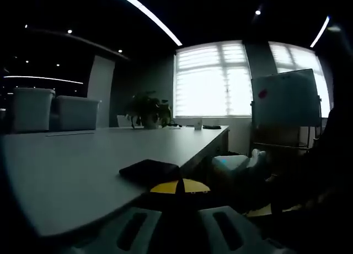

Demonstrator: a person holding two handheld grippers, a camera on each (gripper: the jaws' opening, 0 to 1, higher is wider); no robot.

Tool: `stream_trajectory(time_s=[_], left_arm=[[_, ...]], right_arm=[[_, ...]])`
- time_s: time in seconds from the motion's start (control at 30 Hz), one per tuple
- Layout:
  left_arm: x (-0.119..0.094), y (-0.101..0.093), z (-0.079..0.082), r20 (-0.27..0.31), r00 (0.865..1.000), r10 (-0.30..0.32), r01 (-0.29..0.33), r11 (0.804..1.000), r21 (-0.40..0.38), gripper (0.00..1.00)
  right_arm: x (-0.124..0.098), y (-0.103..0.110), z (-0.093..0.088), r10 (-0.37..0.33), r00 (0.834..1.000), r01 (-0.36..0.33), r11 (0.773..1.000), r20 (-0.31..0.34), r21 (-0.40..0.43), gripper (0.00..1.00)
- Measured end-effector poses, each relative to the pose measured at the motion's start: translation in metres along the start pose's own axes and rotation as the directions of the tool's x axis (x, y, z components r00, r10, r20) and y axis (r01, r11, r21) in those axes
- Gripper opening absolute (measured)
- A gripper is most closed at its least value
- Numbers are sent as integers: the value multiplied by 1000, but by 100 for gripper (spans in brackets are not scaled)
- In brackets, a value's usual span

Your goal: Clamp the fixed fixture on the desktop, loosen the retaining clip, secure it to the edge of the desk, and tighten the retaining clip.

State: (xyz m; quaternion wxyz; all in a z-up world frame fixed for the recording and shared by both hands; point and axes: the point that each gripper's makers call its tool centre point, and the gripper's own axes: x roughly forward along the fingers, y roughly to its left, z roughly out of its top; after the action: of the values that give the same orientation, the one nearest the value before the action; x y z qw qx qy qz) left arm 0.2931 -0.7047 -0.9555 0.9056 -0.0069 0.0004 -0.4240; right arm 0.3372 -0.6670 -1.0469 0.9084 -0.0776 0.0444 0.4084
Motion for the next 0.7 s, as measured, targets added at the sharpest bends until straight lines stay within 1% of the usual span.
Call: stream_trajectory(time_s=[0.07, 0.13, 0.17, 0.2, 0.23, 0.27, 0.3, 0.33, 0.37, 0.43, 0.47, 0.5, 0.53, 0.57, 0.6, 0.63, 0.7], left_arm=[[0, 0, 0, -1, 1000, -3, 3, 1000, 0, 1], [0, 0, 0, 2, 1000, -5, 5, 1000, -1, 1], [0, 0, 0, 3, 1000, -6, 6, 1000, -1, 1], [0, 0, 1, 5, 1000, -8, 8, 1000, -3, 1], [0, 0, 1, 7, 1000, -9, 9, 1000, -3, 1], [0, 0, 1, 9, 1000, -10, 10, 1000, 0, 1], [0, 1, 2, 13, 1000, -12, 12, 1000, -10, 1], [0, 1, 2, 14, 1000, -13, 13, 1000, -11, 1], [0, 0, 2, 15, 1000, -13, 13, 1000, -10, 1], [0, 0, 2, 17, 1000, -12, 12, 1000, -9, 1], [0, 1, 2, 17, 1000, -11, 11, 1000, -9, 1], [0, 1, 2, 14, 1000, -12, 12, 1000, -5, 1], [0, 0, 0, 7, 1000, -13, 13, 1000, 0, 1], [0, 0, 0, 7, 1000, -12, 12, 1000, 1, 1], [0, 0, -1, 3, 1000, -12, 12, 1000, 1, 1], [0, 0, 0, 7, 1000, -11, 11, 1000, 1, 1], [0, 0, 0, 5, 1000, -10, 10, 1000, 5, 1]], right_arm=[[-1, -3, -3, -22, 999, 24, 996, -27, 87, 25], [0, -3, -2, -43, 999, 45, 998, -24, 55, 25], [-1, -4, -2, -58, 998, 59, 997, -24, 56, 25], [-3, -9, -2, -102, 995, 102, 993, -19, 50, 25], [-5, -13, 0, -142, 990, 142, 990, -4, 18, 25], [-5, -15, -1, -161, 987, 161, 987, 7, 4, 25], [-5, -14, -2, -171, 985, 170, 985, 9, 31, 25], [-5, -16, -2, -197, 980, 196, 980, 12, 28, 25], [-5, -18, -1, -224, 975, 224, 975, 13, 8, 25], [-4, -18, -2, -243, 970, 243, 970, 12, 21, 25], [-4, -18, -2, -254, 967, 254, 967, 11, 12, 25], [-6, -21, -3, -276, 961, 275, 961, 1, -31, 25], [-8, -20, -5, -294, 956, 293, 954, -10, -55, 26], [-10, -17, -7, -302, 953, 302, 953, -12, -34, 29], [-14, -18, -9, -340, 940, 341, 940, -14, 4, 34], [-16, -17, -11, -362, 932, 362, 932, -14, 23, 35], [-21, -19, -12, -421, 907, 421, 906, -10, 41, 34]])
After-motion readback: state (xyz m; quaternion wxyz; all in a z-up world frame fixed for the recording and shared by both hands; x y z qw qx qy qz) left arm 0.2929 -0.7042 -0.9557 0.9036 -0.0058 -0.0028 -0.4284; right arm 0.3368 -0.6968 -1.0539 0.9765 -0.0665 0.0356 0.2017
